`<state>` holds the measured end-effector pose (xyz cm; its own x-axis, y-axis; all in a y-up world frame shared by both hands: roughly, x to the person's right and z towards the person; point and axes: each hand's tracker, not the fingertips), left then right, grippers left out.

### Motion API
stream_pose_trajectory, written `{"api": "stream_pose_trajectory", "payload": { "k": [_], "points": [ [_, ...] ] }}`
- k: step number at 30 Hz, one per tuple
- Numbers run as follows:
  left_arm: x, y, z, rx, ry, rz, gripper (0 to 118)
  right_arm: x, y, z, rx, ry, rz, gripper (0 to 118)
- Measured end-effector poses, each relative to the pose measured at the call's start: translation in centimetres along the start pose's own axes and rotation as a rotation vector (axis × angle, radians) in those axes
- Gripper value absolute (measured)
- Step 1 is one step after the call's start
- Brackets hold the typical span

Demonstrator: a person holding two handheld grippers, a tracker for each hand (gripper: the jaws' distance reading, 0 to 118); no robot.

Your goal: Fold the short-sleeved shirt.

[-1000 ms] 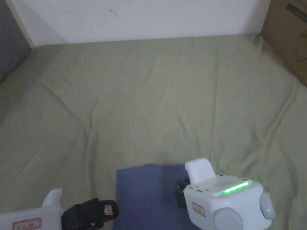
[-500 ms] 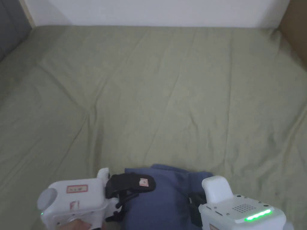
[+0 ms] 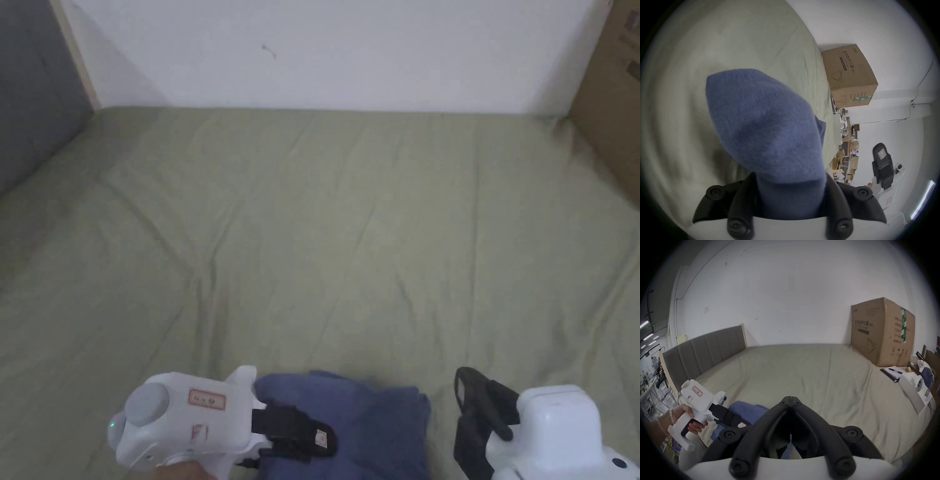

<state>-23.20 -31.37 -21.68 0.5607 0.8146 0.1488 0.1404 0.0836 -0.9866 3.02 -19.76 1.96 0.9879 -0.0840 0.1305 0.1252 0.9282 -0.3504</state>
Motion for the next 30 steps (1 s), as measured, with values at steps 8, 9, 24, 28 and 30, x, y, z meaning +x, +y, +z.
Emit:
{"api": "stream_pose_trajectory", "payload": {
  "k": [8, 9, 24, 28, 30],
  "points": [
    [-1.0, 2.4, 10.6, 0.080, 0.193, -0.099, 23, -1.3, 2.1, 3.3, 0.155, -0.136, -0.024, 0],
    [-1.4, 2.8, 12.2, 0.090, 0.234, -0.108, 23, -1.3, 2.3, 3.5, 0.160, -0.149, -0.031, 0],
    [-11.3, 10.9, 29.5, 0.080, 0.940, -0.194, 23, -2.8, 3.9, 1.1, 0.091, -0.248, 0.005, 0],
    [-12.8, 11.9, 30.3, 0.110, 1.082, -0.234, 35, -3.2, 3.1, -0.6, -0.022, -0.158, -0.056, 0],
    [-13.6, 12.4, 30.5, 0.097, 1.134, -0.238, 44, -3.6, 2.5, -1.1, -0.040, -0.158, -0.048, 0]
  ]
}}
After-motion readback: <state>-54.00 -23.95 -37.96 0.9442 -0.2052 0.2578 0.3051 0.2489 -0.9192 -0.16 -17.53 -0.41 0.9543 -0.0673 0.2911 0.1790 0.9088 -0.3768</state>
